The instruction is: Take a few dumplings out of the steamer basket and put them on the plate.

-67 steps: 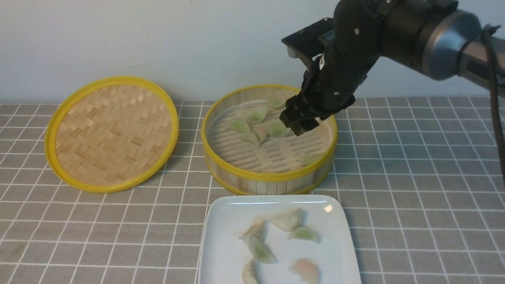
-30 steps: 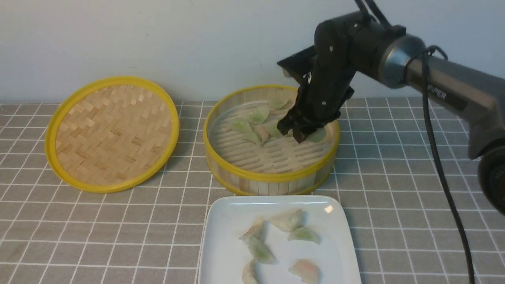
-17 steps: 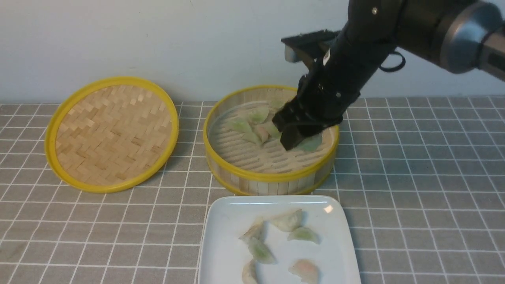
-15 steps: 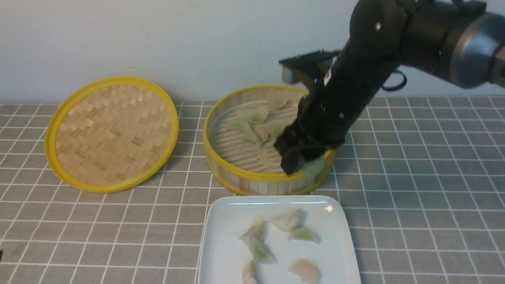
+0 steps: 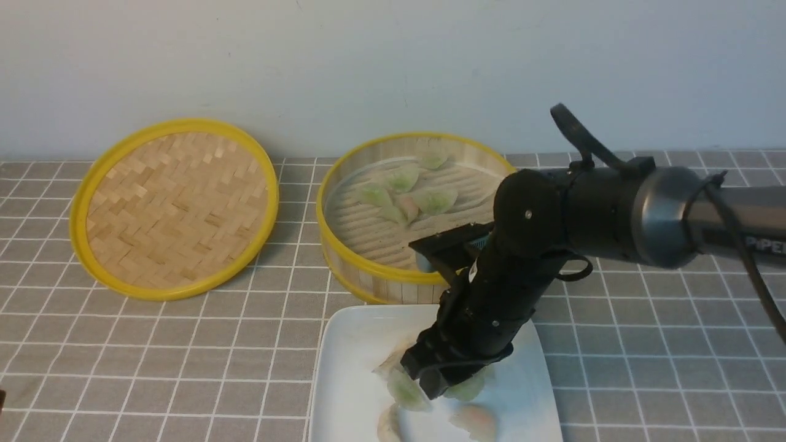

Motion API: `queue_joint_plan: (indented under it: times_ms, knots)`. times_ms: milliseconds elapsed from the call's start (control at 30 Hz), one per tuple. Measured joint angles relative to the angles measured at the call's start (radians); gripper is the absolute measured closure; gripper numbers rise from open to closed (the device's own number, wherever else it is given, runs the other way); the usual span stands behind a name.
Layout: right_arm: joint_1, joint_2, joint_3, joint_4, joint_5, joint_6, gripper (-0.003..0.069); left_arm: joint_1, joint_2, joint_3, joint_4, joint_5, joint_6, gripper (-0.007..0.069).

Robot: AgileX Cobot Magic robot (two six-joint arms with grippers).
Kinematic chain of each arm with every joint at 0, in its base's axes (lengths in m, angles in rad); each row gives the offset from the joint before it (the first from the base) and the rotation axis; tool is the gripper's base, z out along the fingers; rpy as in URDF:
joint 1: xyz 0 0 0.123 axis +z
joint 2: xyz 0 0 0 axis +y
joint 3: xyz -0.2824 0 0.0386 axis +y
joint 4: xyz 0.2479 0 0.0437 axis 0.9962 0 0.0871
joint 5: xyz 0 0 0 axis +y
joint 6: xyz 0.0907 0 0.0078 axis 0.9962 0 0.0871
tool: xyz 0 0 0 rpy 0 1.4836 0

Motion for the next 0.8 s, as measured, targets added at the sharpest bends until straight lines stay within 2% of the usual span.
queue_joint_plan:
  times_ms: [133,200,300,367,433,700,733,800]
  knots:
    - [0.000,-0.007,-0.031,-0.009,0.019,0.031,0.0162,0.000,0.000,0.004,0.000,-0.005,0.012,0.0629]
    - [0.000,-0.018,-0.060,-0.020,0.046,0.034,0.0118,0.000,0.000,0.008,0.001,-0.015,0.012,0.0629]
    - [0.000,-0.059,-0.099,-0.033,0.087,0.037,0.0110,0.000,0.000,0.013,0.001,-0.041,0.014,0.0629]
    - [0.000,-0.108,-0.118,-0.042,0.107,0.041,0.0140,0.000,0.000,0.013,0.001,-0.072,0.015,0.0629]
    - [0.000,-0.185,-0.127,-0.054,0.123,0.049,0.0204,0.000,0.000,0.013,0.001,-0.116,0.015,0.0629]
    - [0.000,-0.649,-0.118,-0.156,0.140,0.121,0.0582,0.000,0.000,0.013,0.001,-0.285,0.015,0.0629]
    - [0.000,-0.721,-0.107,-0.181,0.129,0.134,0.0618,0.000,0.000,0.013,0.001,-0.299,0.015,0.0629]
    - [0.000,-0.808,-0.086,-0.216,0.109,0.154,0.0644,0.000,0.000,0.013,0.001,-0.318,0.015,0.0629]
